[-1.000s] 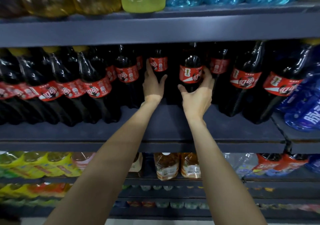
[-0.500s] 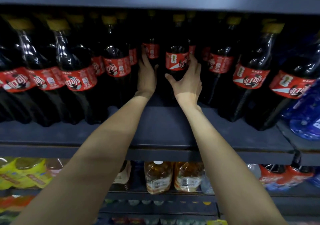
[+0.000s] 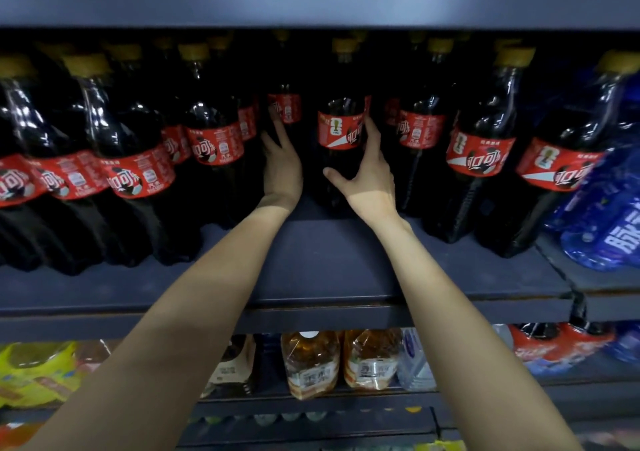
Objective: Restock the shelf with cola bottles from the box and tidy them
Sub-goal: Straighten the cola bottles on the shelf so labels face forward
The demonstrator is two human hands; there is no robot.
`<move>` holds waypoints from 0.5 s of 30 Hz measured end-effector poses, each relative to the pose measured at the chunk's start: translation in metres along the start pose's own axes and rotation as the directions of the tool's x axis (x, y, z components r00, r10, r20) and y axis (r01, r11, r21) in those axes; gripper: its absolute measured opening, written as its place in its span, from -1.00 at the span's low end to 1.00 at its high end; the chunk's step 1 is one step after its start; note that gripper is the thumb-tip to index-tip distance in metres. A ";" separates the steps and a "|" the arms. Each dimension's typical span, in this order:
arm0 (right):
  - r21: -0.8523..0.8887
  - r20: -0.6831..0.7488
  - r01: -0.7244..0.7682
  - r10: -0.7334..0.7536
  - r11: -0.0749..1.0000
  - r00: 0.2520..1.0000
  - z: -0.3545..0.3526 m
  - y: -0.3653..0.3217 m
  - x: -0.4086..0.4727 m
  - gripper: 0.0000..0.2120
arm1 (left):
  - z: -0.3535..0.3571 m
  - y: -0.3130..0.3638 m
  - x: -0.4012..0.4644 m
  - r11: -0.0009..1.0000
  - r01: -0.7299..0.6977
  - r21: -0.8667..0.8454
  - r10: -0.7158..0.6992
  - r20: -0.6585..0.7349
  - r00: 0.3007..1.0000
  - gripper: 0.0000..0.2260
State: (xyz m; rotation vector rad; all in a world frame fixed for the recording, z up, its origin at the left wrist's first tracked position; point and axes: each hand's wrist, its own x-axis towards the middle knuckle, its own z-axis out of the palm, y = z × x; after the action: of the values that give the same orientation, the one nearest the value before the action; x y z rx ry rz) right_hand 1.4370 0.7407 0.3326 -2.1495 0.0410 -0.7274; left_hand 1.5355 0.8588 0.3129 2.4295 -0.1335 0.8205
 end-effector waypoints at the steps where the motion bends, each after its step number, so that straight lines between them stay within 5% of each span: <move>1: 0.019 0.015 0.000 -0.001 1.000 1.000 -0.001 0.001 0.000 -0.11 | 0.001 0.000 -0.003 1.000 0.006 -0.003 -0.006 0.006 1.000 -0.35; 9: 0.075 0.072 -0.051 0.046 0.996 0.996 -0.003 0.006 0.012 -0.07 | -0.032 0.006 -0.026 0.997 -0.039 -0.068 0.048 0.130 0.990 -0.26; 15: -0.049 0.035 -0.054 0.056 0.997 0.998 0.034 -0.016 0.021 -0.24 | -0.076 -0.010 -0.062 0.965 -0.260 -0.029 0.259 -0.029 0.965 -0.40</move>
State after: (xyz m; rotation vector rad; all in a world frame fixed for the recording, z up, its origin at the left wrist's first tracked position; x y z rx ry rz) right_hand 1.4684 0.7701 0.3383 -2.1976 0.0994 -0.6617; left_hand 1.4481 0.9036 0.3215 2.4014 -0.4603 0.9537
